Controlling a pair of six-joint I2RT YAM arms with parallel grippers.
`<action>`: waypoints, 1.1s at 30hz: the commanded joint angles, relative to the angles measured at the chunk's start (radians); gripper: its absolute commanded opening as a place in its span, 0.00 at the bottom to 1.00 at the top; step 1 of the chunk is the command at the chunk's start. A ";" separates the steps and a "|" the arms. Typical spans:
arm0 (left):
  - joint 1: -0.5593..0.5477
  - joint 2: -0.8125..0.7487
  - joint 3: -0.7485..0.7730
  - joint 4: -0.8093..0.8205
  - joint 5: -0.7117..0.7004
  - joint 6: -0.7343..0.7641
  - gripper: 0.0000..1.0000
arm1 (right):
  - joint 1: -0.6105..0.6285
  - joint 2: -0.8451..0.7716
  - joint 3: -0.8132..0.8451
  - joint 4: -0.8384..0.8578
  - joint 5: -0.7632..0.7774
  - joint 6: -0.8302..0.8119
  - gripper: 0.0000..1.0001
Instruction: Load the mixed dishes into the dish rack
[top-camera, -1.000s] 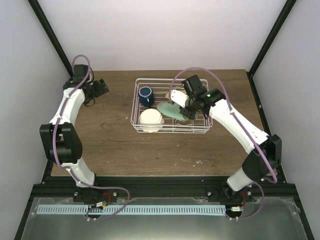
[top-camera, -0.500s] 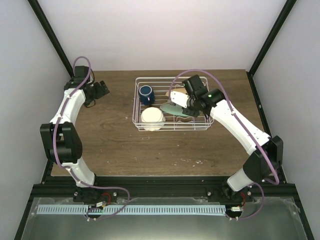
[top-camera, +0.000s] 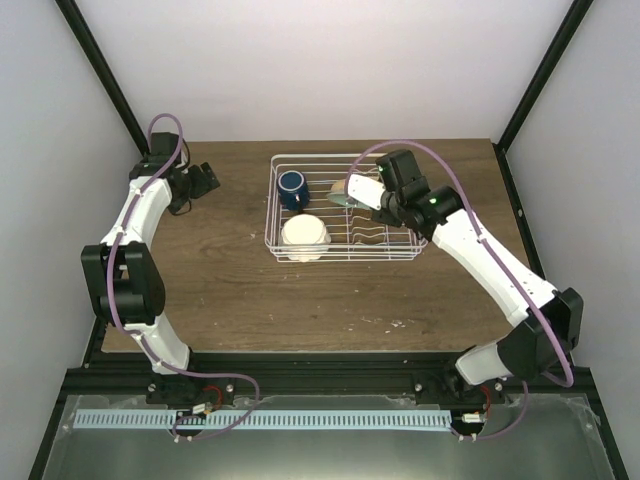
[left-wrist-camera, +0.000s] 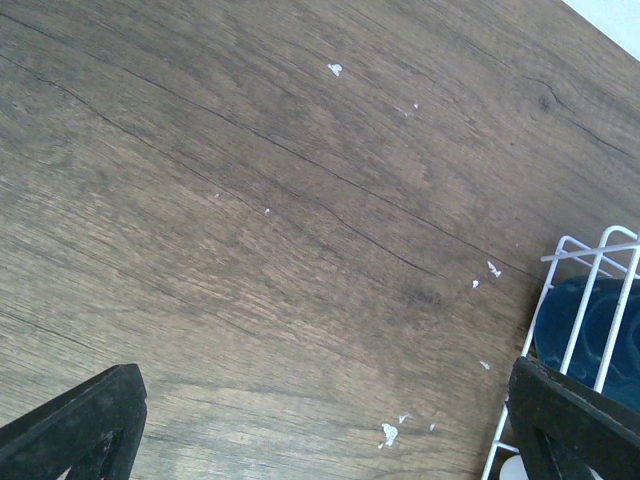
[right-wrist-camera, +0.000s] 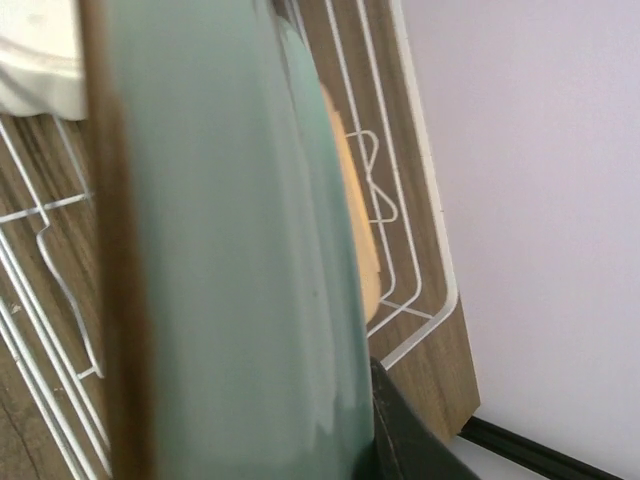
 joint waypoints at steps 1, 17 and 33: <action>-0.004 -0.005 -0.004 0.017 0.007 0.014 1.00 | -0.005 -0.028 -0.031 0.126 0.027 -0.022 0.01; -0.004 -0.006 -0.013 0.014 0.004 0.024 1.00 | -0.005 -0.061 -0.231 0.294 0.096 -0.124 0.01; -0.004 -0.003 -0.031 0.027 0.025 0.013 1.00 | 0.017 0.023 -0.365 0.476 0.041 -0.128 0.01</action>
